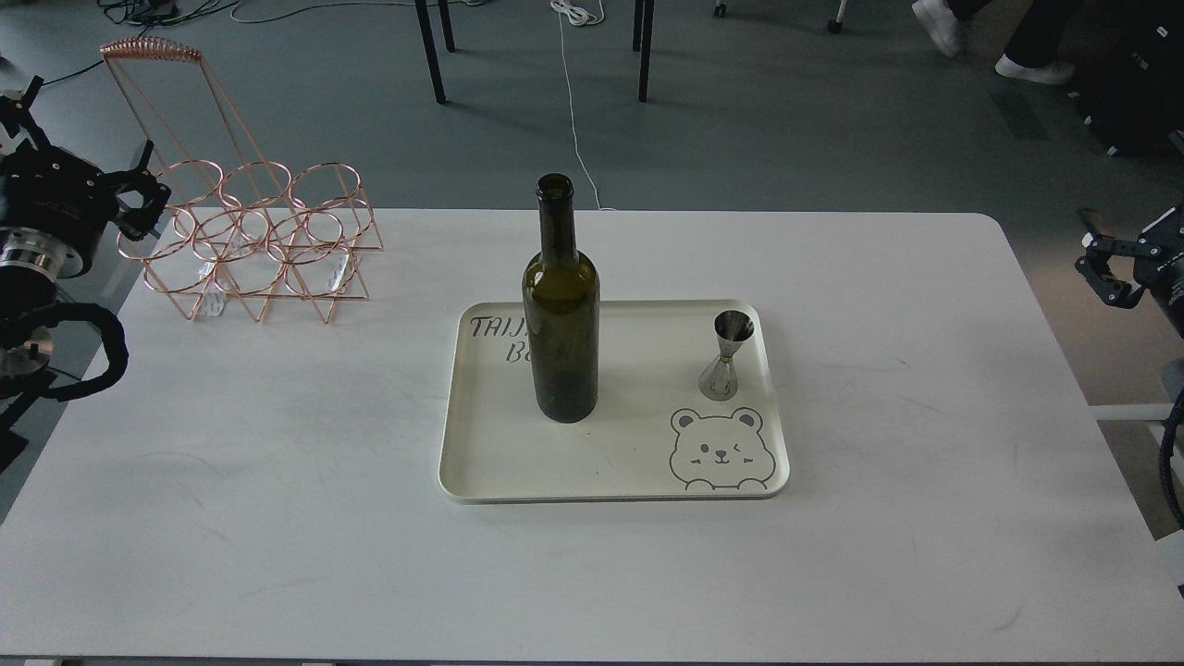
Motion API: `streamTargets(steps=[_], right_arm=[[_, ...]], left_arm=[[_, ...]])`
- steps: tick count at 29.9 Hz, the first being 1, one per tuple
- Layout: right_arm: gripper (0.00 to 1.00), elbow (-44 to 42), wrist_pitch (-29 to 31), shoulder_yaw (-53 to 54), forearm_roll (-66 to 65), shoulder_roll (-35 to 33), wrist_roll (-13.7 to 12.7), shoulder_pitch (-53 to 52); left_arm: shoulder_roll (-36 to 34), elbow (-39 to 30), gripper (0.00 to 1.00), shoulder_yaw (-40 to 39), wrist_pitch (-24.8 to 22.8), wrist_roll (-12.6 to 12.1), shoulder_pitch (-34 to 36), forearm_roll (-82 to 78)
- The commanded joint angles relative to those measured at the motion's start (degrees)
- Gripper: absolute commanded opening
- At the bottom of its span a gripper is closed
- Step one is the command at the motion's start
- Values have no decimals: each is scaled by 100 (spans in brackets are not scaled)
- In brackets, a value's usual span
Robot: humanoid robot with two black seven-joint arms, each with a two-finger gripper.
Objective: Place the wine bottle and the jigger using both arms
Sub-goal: 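Move the right gripper in toward the tray from the table edge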
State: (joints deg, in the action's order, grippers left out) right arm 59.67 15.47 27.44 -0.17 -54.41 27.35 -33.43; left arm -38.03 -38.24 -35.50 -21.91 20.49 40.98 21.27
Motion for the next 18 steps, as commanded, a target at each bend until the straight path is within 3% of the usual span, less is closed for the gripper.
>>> streamTargets(steps=[1,6,11,18], right_arm=[[98,1000,-806,-29,-1114,-455,65,222],[98,2187,-2194,-37,-2976,-702,65,714],[98,2619,-3470,-46,-5305,-606,65,1276],[98,2532,-4280,-344,-7408,-70,65,1453]], left_arm=[[15,-8,98,-1,2,-1,15,-1],[6,-8,98,-1,-7,-1,33,-1],[-12,-8,98,-1,-15,-18,33,-1],[-21,-8,98,-1,-24,-1,24,-1]])
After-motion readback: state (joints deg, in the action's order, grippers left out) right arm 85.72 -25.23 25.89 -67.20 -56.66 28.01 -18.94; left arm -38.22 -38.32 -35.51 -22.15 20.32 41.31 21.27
